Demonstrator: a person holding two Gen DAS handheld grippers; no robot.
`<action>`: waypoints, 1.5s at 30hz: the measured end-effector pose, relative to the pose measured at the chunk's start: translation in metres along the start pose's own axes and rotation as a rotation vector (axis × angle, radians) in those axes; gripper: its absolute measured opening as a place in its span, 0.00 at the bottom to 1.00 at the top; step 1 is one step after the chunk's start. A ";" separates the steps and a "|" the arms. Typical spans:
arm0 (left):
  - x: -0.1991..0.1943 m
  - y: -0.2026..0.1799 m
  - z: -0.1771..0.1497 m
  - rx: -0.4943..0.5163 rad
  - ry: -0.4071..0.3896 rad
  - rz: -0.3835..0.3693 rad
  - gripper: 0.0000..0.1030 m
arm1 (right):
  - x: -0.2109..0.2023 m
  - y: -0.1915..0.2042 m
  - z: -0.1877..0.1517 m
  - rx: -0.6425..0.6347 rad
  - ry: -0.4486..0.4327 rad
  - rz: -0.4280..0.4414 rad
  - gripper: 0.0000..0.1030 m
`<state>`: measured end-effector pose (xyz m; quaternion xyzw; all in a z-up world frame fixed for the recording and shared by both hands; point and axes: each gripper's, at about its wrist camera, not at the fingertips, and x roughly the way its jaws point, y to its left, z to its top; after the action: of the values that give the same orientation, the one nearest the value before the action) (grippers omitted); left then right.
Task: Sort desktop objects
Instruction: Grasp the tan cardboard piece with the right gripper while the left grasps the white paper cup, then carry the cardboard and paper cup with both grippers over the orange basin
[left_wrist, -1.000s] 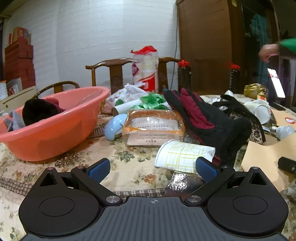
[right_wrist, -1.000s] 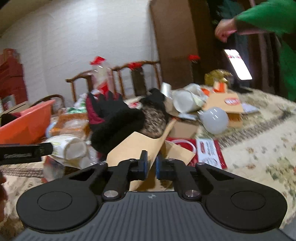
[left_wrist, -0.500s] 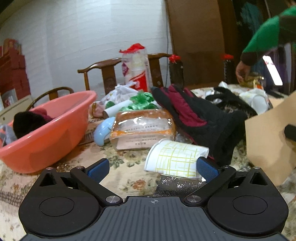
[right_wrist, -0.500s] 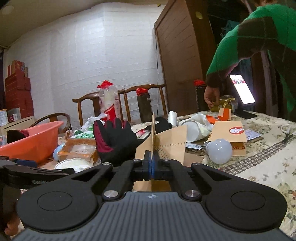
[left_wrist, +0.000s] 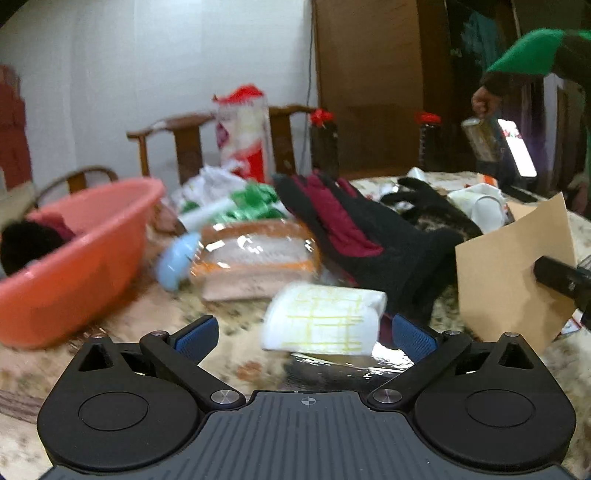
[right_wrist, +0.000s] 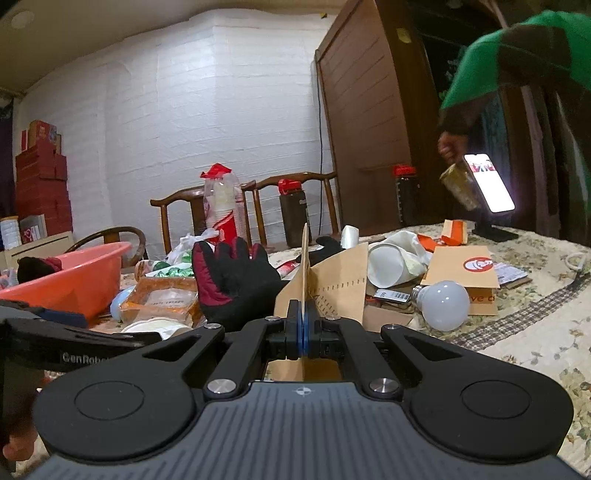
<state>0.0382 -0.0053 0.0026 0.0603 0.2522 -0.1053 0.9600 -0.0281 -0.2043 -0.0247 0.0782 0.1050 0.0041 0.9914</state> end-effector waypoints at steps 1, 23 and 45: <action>0.003 -0.003 0.001 0.013 0.001 0.008 1.00 | 0.000 0.000 0.000 0.000 0.000 -0.001 0.01; 0.030 0.000 0.003 0.019 -0.050 0.105 0.72 | 0.023 0.005 0.008 -0.005 0.030 -0.011 0.01; -0.028 0.015 0.038 0.048 -0.240 0.193 0.72 | 0.008 0.043 0.058 -0.125 -0.126 0.011 0.01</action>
<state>0.0356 0.0080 0.0507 0.0944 0.1260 -0.0249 0.9872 -0.0073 -0.1701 0.0365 0.0166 0.0414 0.0109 0.9989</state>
